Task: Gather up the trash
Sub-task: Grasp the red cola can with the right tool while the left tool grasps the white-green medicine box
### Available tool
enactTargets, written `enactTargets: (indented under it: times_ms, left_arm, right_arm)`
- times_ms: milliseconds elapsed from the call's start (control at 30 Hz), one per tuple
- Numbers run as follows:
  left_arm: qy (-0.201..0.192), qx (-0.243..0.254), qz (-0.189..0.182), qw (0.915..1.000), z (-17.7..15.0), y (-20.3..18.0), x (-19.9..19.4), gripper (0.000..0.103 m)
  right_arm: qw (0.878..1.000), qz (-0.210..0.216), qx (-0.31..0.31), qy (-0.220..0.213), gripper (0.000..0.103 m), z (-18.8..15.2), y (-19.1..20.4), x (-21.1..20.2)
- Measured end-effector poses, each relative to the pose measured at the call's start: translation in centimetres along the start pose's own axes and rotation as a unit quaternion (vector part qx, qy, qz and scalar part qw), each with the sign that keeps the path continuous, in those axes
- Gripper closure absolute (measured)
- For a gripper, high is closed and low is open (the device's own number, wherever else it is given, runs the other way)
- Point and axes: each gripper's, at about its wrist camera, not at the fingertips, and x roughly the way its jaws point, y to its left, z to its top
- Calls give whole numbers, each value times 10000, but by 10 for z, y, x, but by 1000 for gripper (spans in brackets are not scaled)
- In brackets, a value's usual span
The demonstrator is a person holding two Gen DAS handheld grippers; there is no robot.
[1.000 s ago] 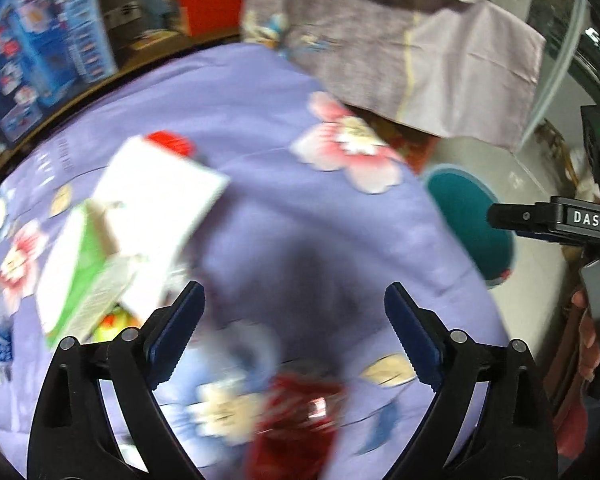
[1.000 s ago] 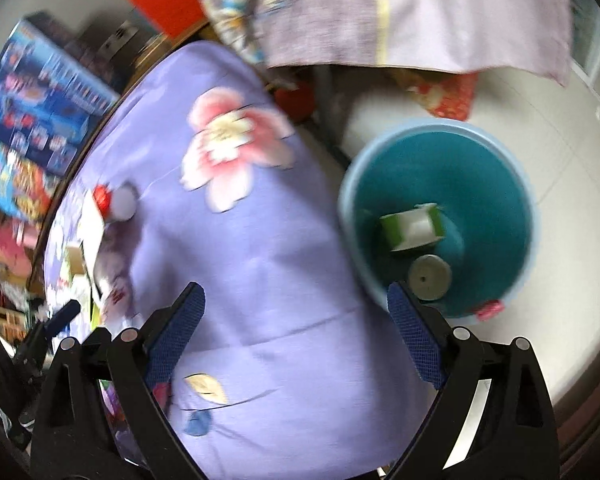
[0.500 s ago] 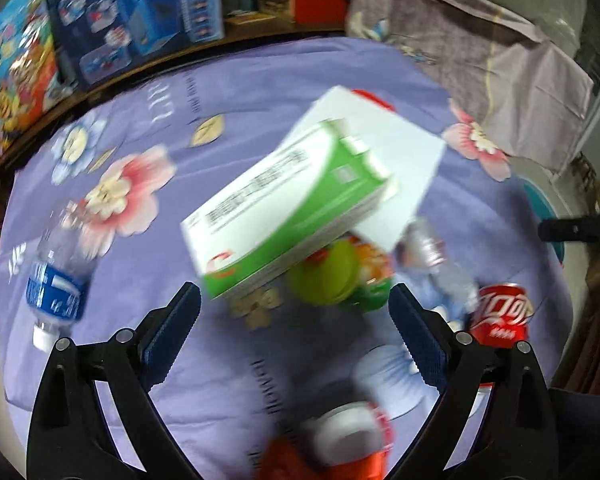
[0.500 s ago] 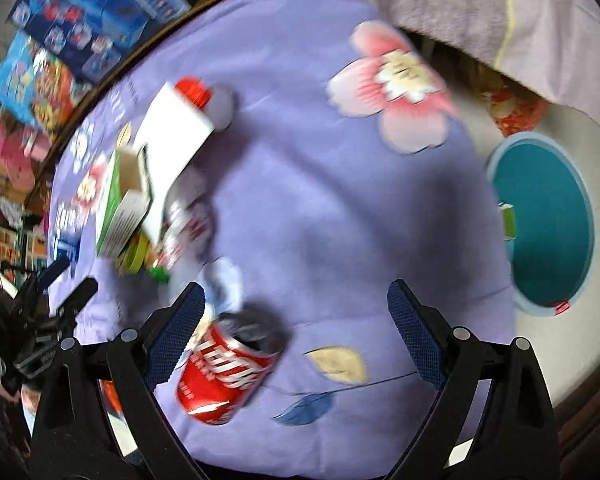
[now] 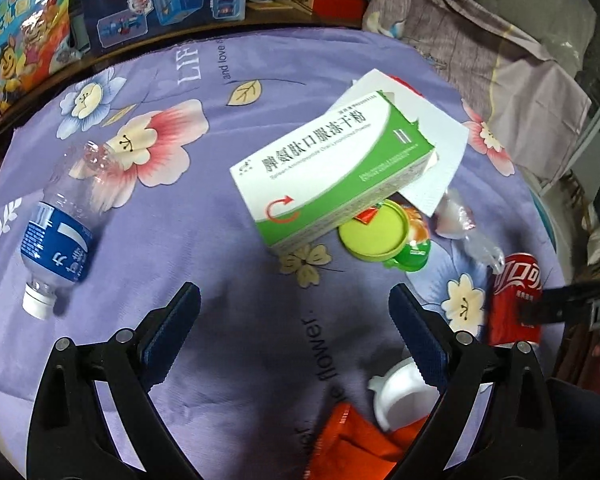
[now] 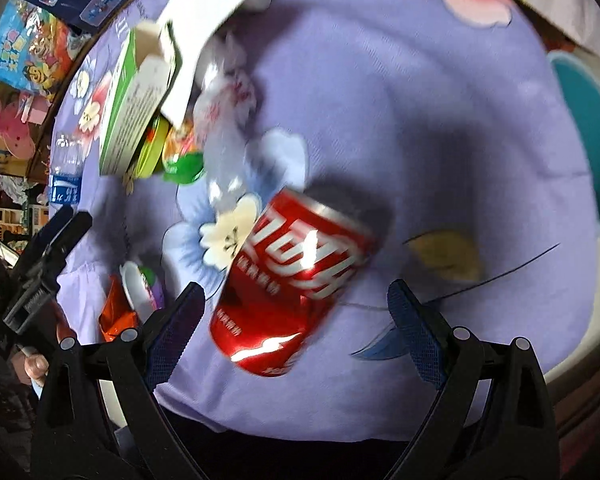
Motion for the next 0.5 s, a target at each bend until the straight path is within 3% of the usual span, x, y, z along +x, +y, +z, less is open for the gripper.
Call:
enactTargets:
  times_ms: [133, 167, 200, 333, 500]
  left_arm:
    - [-22, 66, -15, 10000, 3, 10, -1, 8]
    - [-29, 93, -22, 10000, 5, 13, -1, 8]
    - [-41, 126, -24, 9999, 7, 15, -1, 8]
    - [-64, 349, -59, 9994, 18, 20, 5, 8]
    - [-118, 1159, -248, 9929, 45, 8, 18, 8]
  right_arm:
    - [9998, -155, -91, -66, 15, -4, 9, 13]
    - [9995, -210, -180, -142, 20, -5, 13, 15]
    - [9992, -247, -272, -177, 32, -4, 16, 16]
    - [9984, -306, -316, -357, 37, 8, 21, 10]
    - [9964, -400, -50, -744, 39, 31, 5, -15]
